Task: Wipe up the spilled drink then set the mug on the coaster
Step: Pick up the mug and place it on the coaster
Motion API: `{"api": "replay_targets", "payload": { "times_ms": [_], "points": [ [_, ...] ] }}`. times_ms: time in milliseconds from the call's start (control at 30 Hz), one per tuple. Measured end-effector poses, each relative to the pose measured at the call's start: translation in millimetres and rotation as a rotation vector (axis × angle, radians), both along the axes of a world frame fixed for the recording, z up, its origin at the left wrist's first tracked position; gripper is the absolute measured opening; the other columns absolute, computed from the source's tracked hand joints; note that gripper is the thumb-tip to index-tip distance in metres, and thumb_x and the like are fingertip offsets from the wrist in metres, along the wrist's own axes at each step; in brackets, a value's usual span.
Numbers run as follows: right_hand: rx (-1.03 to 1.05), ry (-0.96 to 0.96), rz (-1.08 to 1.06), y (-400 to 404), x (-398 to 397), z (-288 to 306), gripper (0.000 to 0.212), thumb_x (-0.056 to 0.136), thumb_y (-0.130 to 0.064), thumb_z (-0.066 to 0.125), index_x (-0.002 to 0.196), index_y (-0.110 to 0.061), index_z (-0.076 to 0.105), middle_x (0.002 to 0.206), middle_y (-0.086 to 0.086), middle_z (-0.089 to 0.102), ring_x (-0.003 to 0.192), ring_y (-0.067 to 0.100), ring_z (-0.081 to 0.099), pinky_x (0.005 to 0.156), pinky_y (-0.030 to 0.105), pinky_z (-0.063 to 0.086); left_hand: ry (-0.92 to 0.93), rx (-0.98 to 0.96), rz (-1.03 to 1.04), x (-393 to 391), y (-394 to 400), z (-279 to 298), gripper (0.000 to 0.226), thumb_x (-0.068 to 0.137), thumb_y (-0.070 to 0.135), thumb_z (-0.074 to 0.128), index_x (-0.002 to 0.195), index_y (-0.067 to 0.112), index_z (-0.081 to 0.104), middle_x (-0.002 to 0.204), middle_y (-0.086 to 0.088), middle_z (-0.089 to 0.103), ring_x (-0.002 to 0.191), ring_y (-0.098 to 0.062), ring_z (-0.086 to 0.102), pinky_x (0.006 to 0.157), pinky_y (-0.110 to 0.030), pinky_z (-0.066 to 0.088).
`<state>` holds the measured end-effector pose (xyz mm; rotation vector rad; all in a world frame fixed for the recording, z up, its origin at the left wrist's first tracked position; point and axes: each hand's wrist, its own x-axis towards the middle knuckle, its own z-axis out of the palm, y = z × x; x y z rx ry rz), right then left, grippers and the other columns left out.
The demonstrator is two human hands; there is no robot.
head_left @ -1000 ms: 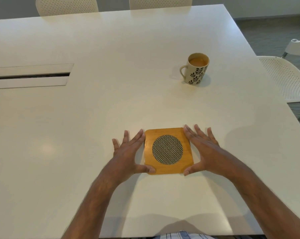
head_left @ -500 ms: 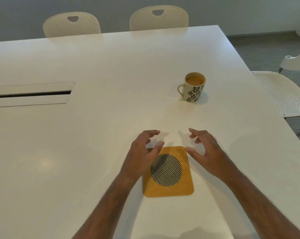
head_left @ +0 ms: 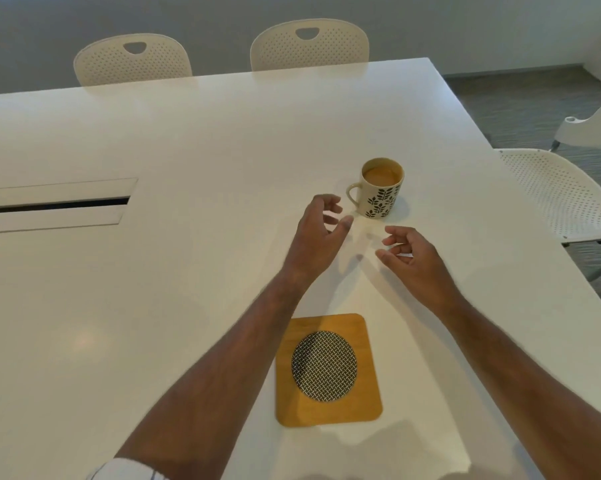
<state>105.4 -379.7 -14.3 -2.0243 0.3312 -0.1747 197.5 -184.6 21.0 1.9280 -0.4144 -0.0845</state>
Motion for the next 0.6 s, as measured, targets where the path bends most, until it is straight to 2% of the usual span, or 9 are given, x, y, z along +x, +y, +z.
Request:
{"api": "replay_targets", "payload": {
  "times_ms": [67, 167, 333, 433, 500, 600],
  "points": [
    [0.002, -0.007, -0.02, -7.6, 10.1, 0.4, 0.041, 0.094, -0.029, 0.076, 0.13, -0.03, 0.056, 0.114, -0.01, 0.066, 0.095, -0.009, 0.063, 0.07, 0.004, 0.05, 0.009, 0.008, 0.007, 14.4, -8.5, 3.0, 0.037, 0.101, 0.031, 0.069, 0.133, 0.024, 0.052, 0.128, 0.006, 0.06, 0.104, -0.002, 0.065, 0.074, -0.013, 0.056],
    [0.015, -0.023, -0.058, -19.0, 24.8, 2.9, 0.048, 0.092, -0.028, 0.077, 0.135, -0.025, 0.055, 0.119, -0.006, 0.066, 0.094, -0.003, 0.065, 0.07, 0.005, 0.051, 0.0, 0.018, 0.015, 33.5, -17.9, 4.7, 0.044, 0.101, 0.03, 0.069, 0.138, 0.021, 0.049, 0.132, 0.003, 0.056, 0.106, -0.007, 0.064, 0.079, -0.019, 0.057],
    [-0.008, -0.024, -0.075, -34.7, 49.2, 8.7, 0.067, 0.092, -0.031, 0.079, 0.149, -0.018, 0.046, 0.135, -0.005, 0.058, 0.111, 0.01, 0.062, 0.065, 0.003, 0.049, 0.013, 0.065, -0.01, 58.0, -30.0, 6.0, 0.048, 0.103, 0.032, 0.066, 0.144, 0.016, 0.047, 0.139, -0.001, 0.053, 0.115, -0.017, 0.062, 0.092, -0.031, 0.057],
    [-0.011, -0.028, -0.068, -42.8, 63.7, 9.6, 0.075, 0.09, -0.032, 0.081, 0.153, -0.017, 0.041, 0.144, -0.002, 0.055, 0.119, 0.011, 0.059, 0.07, 0.005, 0.049, 0.036, 0.079, -0.034, 68.7, -38.1, 5.0, 0.042, 0.104, 0.034, 0.064, 0.139, 0.014, 0.052, 0.14, -0.001, 0.055, 0.117, -0.016, 0.062, 0.093, -0.032, 0.057],
    [-0.012, -0.038, -0.048, -47.2, 71.9, 9.9, 0.08, 0.087, -0.034, 0.083, 0.153, -0.018, 0.04, 0.147, -0.001, 0.055, 0.124, 0.013, 0.059, 0.083, 0.014, 0.053, 0.046, 0.074, -0.038, 72.8, -43.2, 1.7, 0.037, 0.105, 0.032, 0.062, 0.136, 0.013, 0.054, 0.139, -0.001, 0.056, 0.114, -0.015, 0.062, 0.088, -0.027, 0.055],
    [0.014, -0.039, -0.007, -52.6, 82.4, 10.1, 0.087, 0.082, -0.037, 0.087, 0.152, -0.018, 0.04, 0.147, -0.002, 0.056, 0.131, 0.015, 0.057, 0.104, 0.038, 0.055, 0.058, 0.065, -0.024, 75.6, -48.5, -5.6, 0.033, 0.107, 0.032, 0.06, 0.134, 0.014, 0.055, 0.137, 0.0, 0.054, 0.106, -0.007, 0.061, 0.079, -0.017, 0.051]
  ]
}}
